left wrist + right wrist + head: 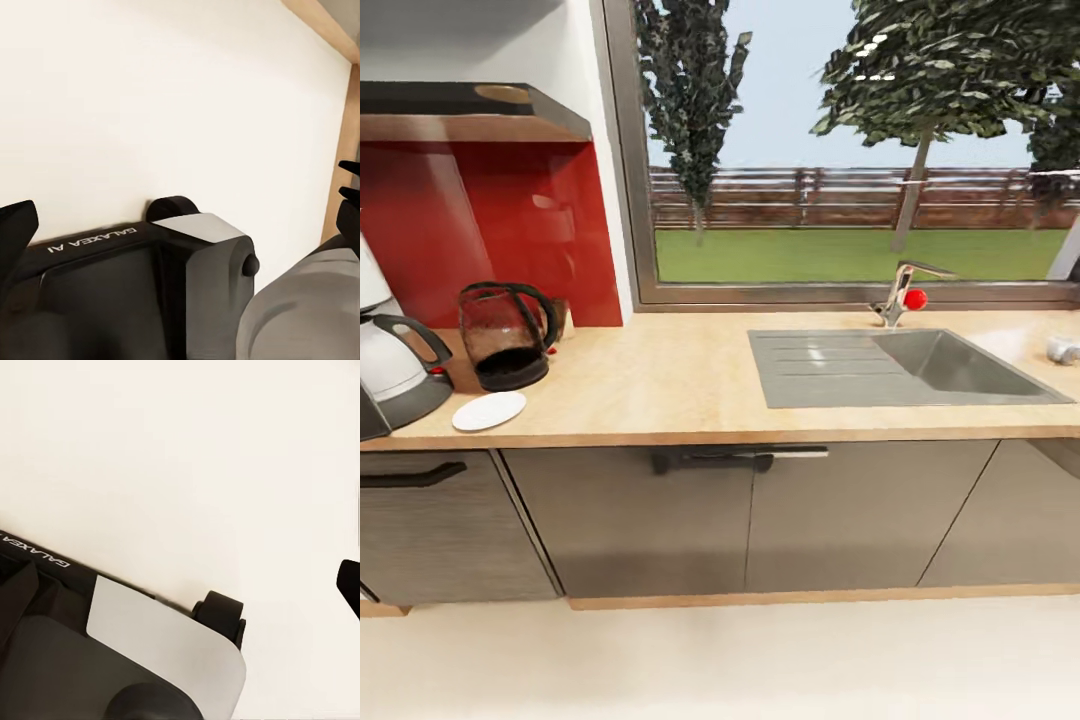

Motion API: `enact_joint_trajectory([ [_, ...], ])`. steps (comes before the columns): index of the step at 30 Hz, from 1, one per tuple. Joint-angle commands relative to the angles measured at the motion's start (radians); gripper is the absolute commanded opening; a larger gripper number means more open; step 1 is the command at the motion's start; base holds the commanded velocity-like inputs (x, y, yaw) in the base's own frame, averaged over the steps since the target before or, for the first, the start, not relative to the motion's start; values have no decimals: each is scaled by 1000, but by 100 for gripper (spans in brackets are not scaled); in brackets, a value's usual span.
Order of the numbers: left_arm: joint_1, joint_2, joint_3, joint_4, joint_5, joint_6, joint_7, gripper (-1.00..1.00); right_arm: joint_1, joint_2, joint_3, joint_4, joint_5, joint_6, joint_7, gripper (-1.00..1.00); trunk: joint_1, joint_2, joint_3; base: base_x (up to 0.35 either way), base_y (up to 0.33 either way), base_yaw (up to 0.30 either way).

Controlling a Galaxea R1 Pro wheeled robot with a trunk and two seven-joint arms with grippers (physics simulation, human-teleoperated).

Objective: Set up a coffee station on the kitchen countertop: keep the coffee maker on the countertop, move the bottle of coffee from the kitchen shelf to the counter next to the coffee maker, place a paper coffee filter on top of the coffee maker, put the saucer next to the coffee maker with the coffee cup on the saucer, and place the electric kettle next to the coffee maker.

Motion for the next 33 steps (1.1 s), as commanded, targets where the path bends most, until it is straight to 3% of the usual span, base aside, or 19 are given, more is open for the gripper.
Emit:
enact_joint_trajectory([
  [1,0,1,-6,-1,11,11,-3,100,-2,0,8,4,-6,-7,3,100,0,0,-1,0,0,-243],
  [14,0,1,-6,-1,11,11,-2,100,-2,0,8,4,-6,-8,1,100,0,0,-1,21,-46,-197],
  [19,0,1,-6,-1,11,11,-1,100,-2,2,9,4,-5,-7,-44,100,0,0,-1,124,-224,-81],
  [33,0,1,-4,-1,12,11,-1,100,-2,2,8,4,-5,-7,-53,100,0,0,-1,10,-15,-245],
])
